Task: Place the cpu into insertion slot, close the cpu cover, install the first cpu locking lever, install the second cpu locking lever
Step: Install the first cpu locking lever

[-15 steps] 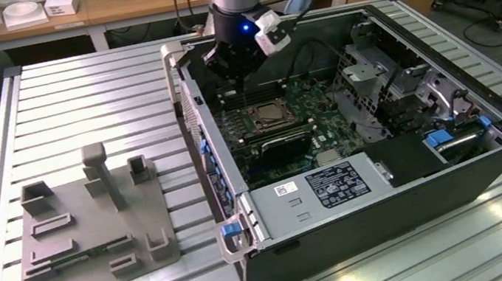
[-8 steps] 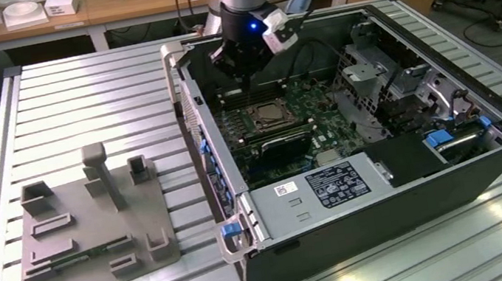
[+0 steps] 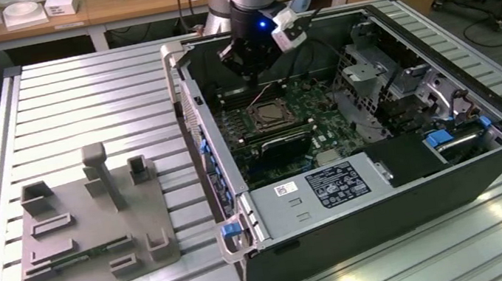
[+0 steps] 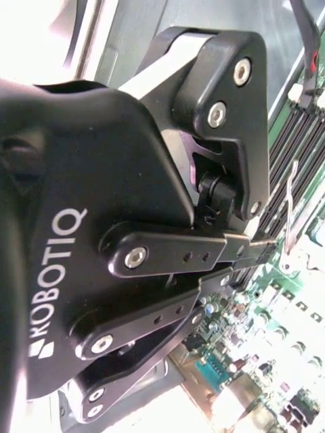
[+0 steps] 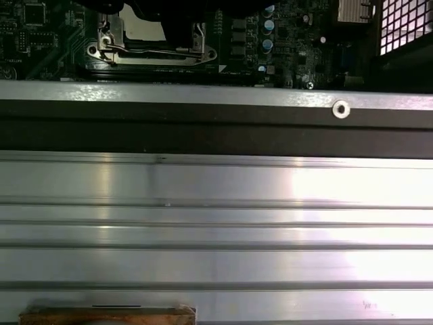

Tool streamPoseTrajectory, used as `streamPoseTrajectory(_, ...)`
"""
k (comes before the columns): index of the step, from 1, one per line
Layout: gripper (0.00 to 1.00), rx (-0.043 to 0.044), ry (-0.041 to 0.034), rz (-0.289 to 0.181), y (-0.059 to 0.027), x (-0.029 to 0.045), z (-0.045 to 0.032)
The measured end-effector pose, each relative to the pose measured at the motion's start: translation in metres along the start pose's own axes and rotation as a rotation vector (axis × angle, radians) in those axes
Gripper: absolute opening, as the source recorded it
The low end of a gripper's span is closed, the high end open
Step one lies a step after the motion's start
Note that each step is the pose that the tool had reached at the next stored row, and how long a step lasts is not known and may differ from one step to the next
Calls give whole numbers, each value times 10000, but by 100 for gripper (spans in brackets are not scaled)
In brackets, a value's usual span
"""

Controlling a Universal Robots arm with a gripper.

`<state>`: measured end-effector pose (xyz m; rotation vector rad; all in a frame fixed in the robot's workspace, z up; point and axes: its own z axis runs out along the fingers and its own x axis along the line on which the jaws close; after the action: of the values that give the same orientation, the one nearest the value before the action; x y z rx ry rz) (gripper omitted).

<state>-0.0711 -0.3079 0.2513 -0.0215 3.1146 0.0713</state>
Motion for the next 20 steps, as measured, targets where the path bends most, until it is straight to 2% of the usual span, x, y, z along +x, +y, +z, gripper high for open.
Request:
streamPoseTrajectory(4, 11, 0, 0, 0, -1, -23, 6)
streamPoseTrajectory(20, 11, -3, -2, -1, -1, -27, 22)
